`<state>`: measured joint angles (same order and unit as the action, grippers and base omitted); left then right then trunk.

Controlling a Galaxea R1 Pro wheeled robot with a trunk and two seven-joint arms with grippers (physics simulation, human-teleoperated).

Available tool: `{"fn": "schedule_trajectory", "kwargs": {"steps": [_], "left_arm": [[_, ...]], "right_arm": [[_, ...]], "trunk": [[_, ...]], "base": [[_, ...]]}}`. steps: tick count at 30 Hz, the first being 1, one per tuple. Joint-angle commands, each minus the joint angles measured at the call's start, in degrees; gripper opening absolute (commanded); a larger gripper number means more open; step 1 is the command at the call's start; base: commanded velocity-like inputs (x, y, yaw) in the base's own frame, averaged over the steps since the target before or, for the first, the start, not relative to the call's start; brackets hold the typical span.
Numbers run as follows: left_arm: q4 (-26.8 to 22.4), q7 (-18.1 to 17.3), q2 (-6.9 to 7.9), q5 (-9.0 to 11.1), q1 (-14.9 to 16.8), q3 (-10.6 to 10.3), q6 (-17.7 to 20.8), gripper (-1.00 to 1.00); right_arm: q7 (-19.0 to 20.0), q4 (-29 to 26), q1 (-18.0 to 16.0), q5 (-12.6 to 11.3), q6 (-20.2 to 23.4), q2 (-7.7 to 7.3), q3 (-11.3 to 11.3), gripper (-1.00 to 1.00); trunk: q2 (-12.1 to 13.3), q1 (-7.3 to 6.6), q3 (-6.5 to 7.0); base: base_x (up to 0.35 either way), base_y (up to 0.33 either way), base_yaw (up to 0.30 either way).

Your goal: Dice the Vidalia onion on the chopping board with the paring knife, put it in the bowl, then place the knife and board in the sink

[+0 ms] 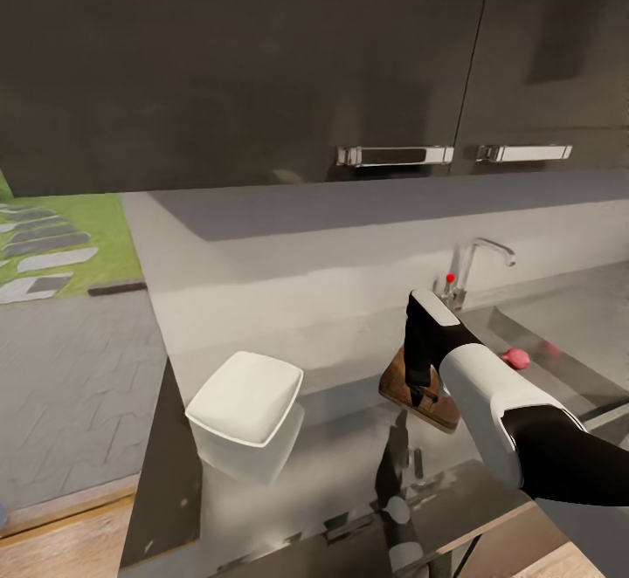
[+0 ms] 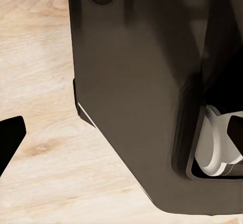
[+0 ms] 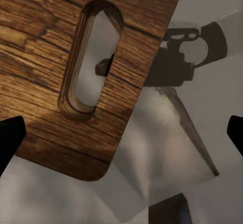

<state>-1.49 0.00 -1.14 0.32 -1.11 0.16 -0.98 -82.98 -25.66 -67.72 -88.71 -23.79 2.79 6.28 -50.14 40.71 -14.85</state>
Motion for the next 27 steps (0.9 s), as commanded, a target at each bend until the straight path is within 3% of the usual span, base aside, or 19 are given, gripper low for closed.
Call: {"fn": "schedule_trajectory", "kwargs": {"steps": [1,18,27], "left_arm": [[-0.1,0.0,-0.02,0.03,-0.03,0.01,-0.08,1.0],[-0.1,0.0,-0.05,0.03,-0.03,0.01,-0.08,1.0],[-0.1,0.0,-0.03,0.05,-0.03,0.01,-0.08,1.0]], "right_arm": [[-0.07,-0.02,-0.05,-0.42,-0.34,-0.06,0.48,1.0],[-0.16,-0.01,-0.05,-0.41,-0.28,-0.06,0.48,1.0],[-0.09,-0.01,-0.05,-0.36,-0.29,-0.07,0.48,1.0]], "trunk": [[-0.05,0.01,-0.08],[-0.05,0.01,-0.63],[-0.05,0.01,-0.63]], "base": [[0.0,0.0,-0.009],[0.0,0.0,-0.006],[0.0,0.0,-0.177]]}}
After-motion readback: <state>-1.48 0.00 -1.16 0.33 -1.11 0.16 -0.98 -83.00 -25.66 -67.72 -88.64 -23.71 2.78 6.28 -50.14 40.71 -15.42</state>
